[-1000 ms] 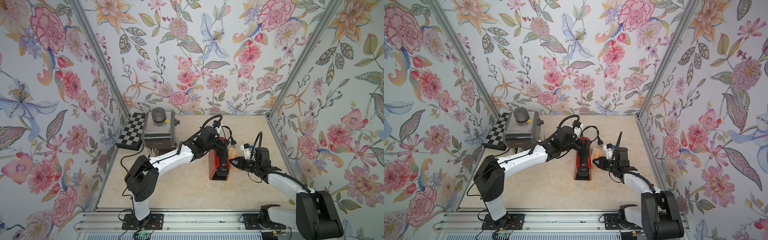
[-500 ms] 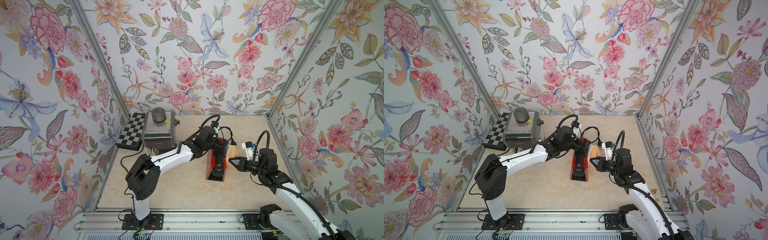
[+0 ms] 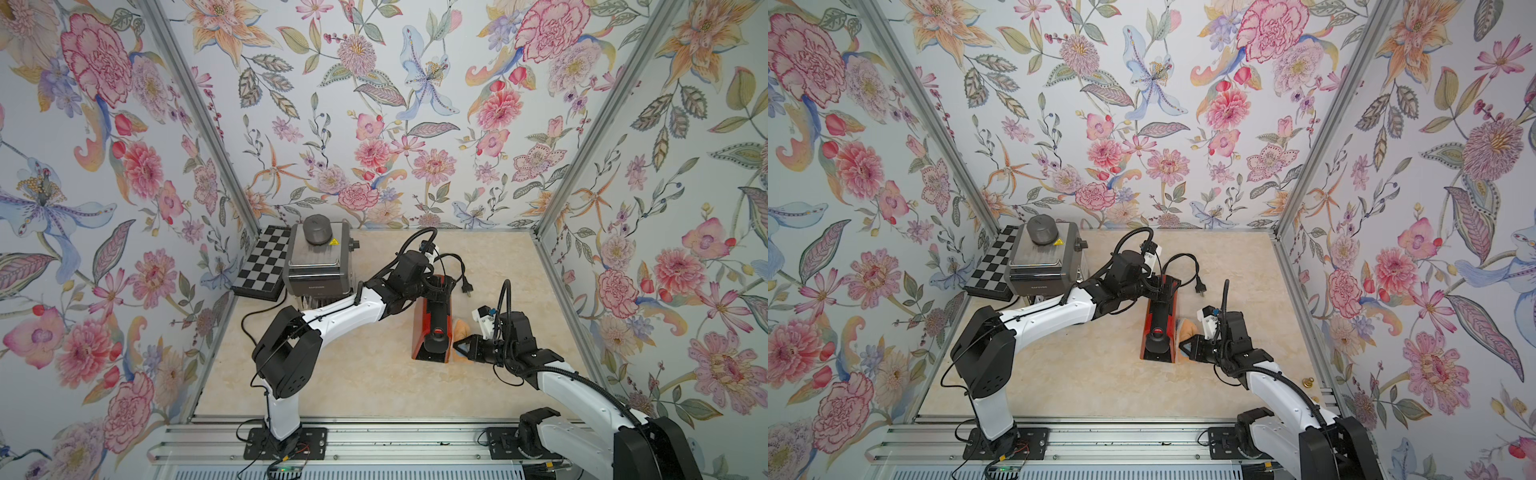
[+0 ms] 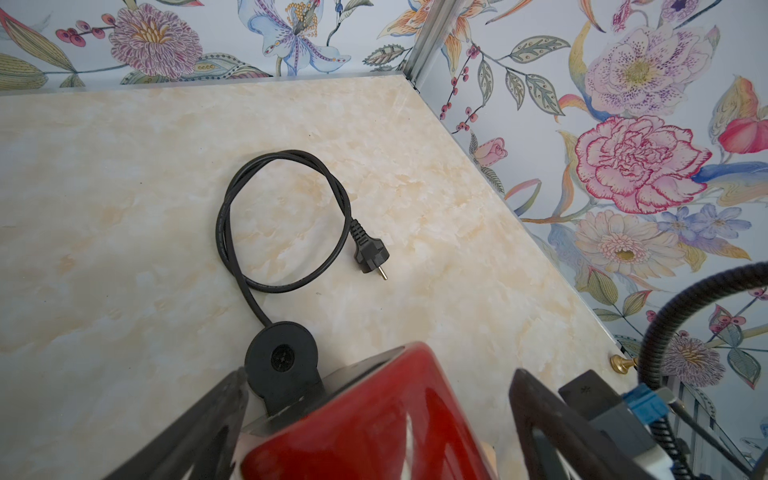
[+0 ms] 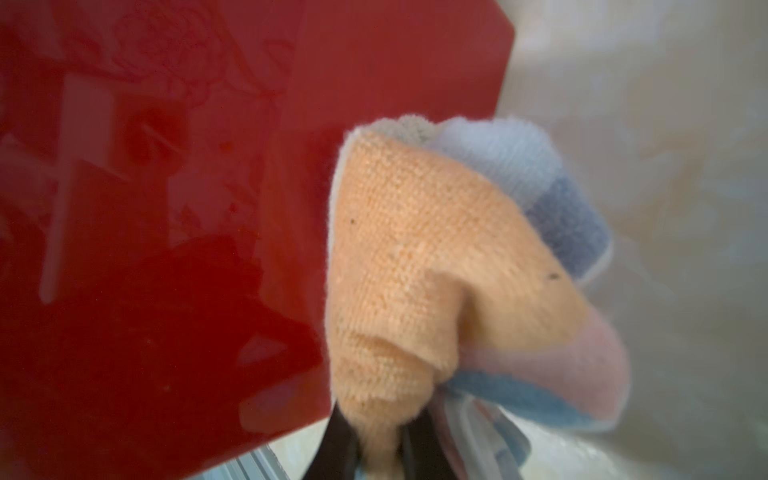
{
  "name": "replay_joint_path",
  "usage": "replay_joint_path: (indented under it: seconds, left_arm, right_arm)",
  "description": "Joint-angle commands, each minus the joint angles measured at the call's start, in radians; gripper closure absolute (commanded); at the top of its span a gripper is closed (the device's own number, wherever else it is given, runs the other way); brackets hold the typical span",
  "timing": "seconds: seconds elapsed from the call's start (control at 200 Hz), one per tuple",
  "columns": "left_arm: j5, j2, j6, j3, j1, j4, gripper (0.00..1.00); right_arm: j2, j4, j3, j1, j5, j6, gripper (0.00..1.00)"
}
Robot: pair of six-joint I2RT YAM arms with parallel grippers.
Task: Wipe the surface of a coffee machine
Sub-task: Wipe the dirt from the surface of the coffee machine.
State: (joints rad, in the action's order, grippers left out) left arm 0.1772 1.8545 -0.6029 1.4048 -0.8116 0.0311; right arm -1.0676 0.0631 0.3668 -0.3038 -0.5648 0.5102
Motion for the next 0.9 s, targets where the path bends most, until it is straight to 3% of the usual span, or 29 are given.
replay_joint_path:
  seconds: [0.0,0.1,0.295,0.465,0.896]
  left_arm:
    - [0.007,0.03,-0.011,-0.012,0.006,-0.009,0.01]
    - [0.005,0.03,-0.011,-0.016,0.007,-0.007,0.01]
    - [0.005,0.026,-0.013,-0.021,0.008,0.0,0.01]
    - [0.01,0.022,-0.025,-0.035,0.008,0.011,0.01]
    - [0.024,0.03,-0.031,-0.03,0.014,0.018,0.01]
  right_arm:
    - [-0.06,-0.118,-0.011,-0.023,-0.063,-0.002,1.0]
    - [-0.086,-0.137,0.003,-0.02,-0.087,-0.002,1.0]
    - [0.012,-0.137,0.053,0.0,-0.107,0.031,1.0]
    - [-0.021,-0.137,0.153,0.035,-0.12,0.008,1.0]
    - [-0.463,-0.253,0.331,0.057,-0.112,-0.08,1.0]
